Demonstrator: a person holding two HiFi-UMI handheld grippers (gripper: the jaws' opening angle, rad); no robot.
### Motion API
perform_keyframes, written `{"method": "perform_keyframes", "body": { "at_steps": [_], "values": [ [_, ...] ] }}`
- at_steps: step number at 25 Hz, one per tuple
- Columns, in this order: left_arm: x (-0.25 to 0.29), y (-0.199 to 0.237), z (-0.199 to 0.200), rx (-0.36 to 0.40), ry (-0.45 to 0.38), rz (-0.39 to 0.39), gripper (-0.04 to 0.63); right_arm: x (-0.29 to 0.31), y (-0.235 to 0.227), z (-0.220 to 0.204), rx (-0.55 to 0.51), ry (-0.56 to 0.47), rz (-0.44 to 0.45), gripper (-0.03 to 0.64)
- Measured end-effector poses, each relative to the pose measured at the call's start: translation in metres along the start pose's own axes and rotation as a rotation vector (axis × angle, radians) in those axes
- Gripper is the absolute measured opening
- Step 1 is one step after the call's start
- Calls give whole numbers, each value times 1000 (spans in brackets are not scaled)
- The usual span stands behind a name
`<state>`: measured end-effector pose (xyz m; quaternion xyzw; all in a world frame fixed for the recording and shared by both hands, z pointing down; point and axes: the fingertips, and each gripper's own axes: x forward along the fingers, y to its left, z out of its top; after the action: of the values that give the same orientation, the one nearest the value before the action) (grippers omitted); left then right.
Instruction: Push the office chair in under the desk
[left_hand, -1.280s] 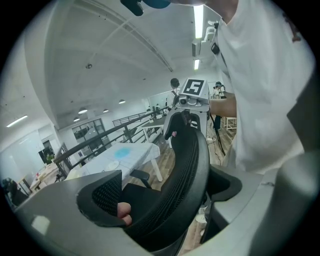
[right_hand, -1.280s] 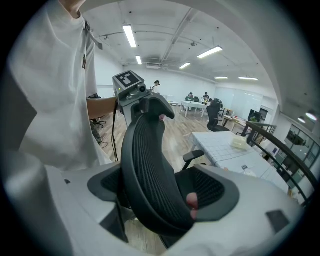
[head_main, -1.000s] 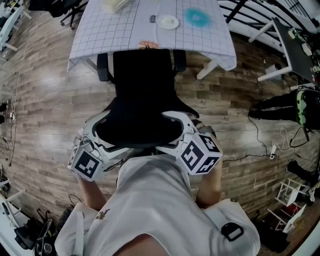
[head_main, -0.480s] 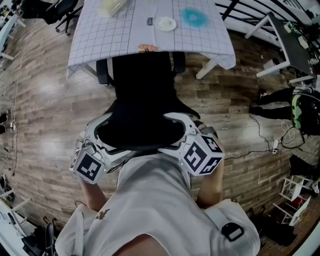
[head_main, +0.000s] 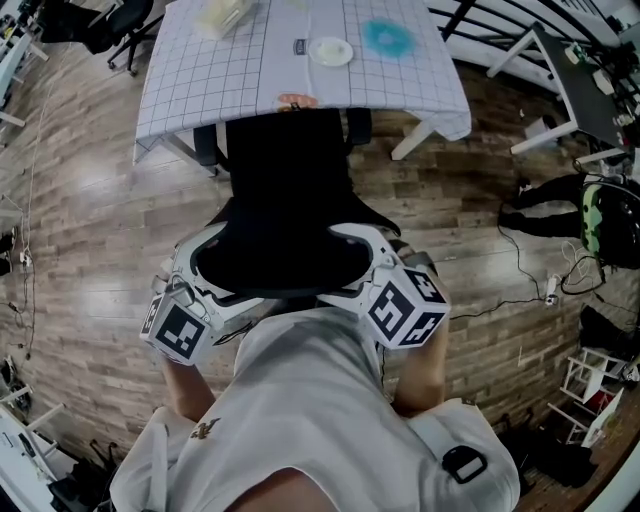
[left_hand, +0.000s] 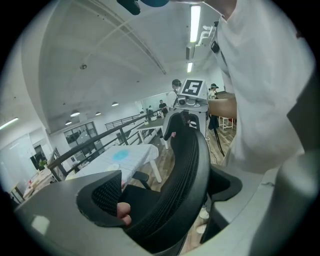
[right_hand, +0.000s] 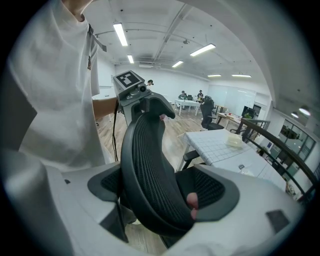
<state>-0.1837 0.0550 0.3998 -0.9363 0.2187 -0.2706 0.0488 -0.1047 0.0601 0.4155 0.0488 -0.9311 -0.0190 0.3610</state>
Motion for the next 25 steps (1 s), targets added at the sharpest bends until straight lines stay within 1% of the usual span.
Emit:
{"method": "perform_keyframes", "body": {
  "at_steps": [10, 25],
  "values": [
    [5, 30, -3, 24, -12, -1, 499, 10, -25, 6, 7, 4, -23, 417],
    [30, 60, 3, 7, -3, 22, 500, 6, -67, -1, -17, -14, -19, 419]
  ]
}}
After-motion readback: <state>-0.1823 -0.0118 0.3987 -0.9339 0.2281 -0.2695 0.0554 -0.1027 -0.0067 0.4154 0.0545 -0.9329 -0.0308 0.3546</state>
